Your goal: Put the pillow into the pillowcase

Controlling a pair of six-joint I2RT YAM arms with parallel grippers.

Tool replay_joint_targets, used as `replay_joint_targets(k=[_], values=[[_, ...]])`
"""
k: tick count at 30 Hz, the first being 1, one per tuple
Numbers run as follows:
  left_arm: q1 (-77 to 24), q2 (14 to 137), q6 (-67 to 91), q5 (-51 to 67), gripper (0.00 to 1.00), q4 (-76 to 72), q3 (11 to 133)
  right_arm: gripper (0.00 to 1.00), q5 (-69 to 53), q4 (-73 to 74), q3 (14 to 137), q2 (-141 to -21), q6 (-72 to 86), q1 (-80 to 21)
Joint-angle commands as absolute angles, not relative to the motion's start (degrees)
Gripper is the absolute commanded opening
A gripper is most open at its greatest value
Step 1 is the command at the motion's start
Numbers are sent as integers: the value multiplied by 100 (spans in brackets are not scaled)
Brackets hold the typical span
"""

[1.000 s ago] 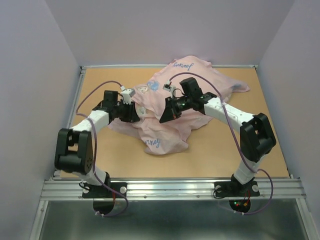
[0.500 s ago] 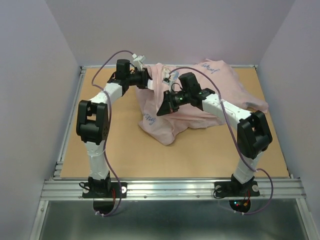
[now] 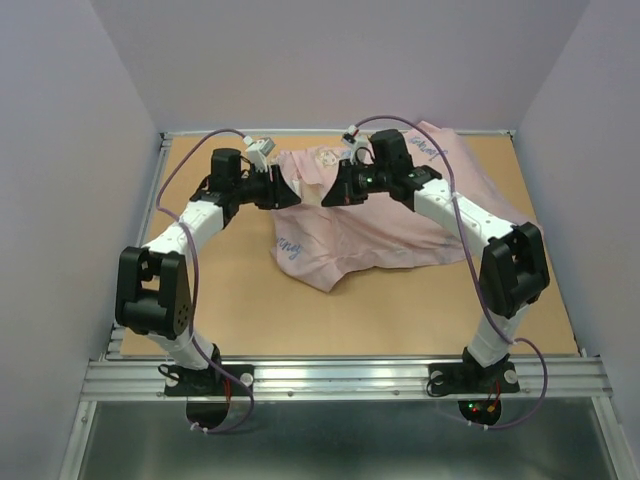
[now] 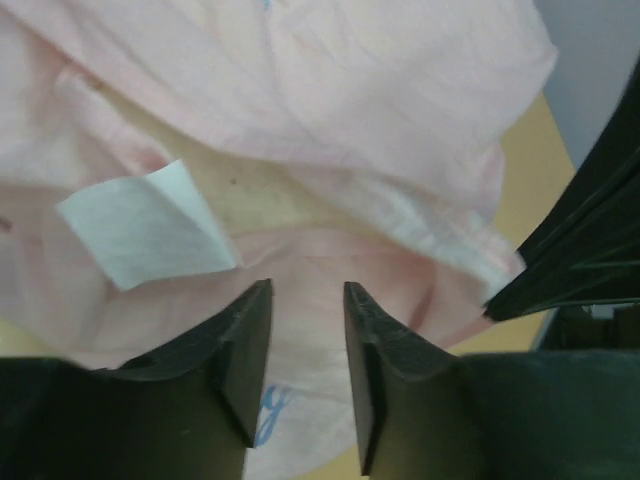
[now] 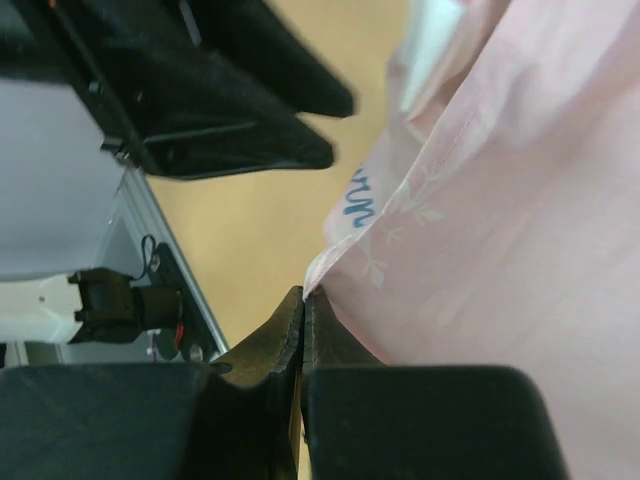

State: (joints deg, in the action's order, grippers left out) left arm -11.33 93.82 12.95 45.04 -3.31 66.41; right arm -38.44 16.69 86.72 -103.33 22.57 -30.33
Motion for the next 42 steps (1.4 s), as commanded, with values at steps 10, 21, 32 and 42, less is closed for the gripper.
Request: replay_joint_targets(k=[10,21,32,42], values=[[-1248,8991,1643,2373,78,-404,6538,1,-3726,1424,8613,-9879,2610,-2654],[-1784,9853,1722,2074,31,-510,7031,1,-3981,1354,8622,-9879,2558,-2654],[-2258,9658,3022,4570,0,-2477,6584,1,-4298,1055,8622,-9800,2900,-2654],[-2725,11828,6520,4949,0,-7399,6415,1,-4087,492,8552,-9484,3339,-2654]])
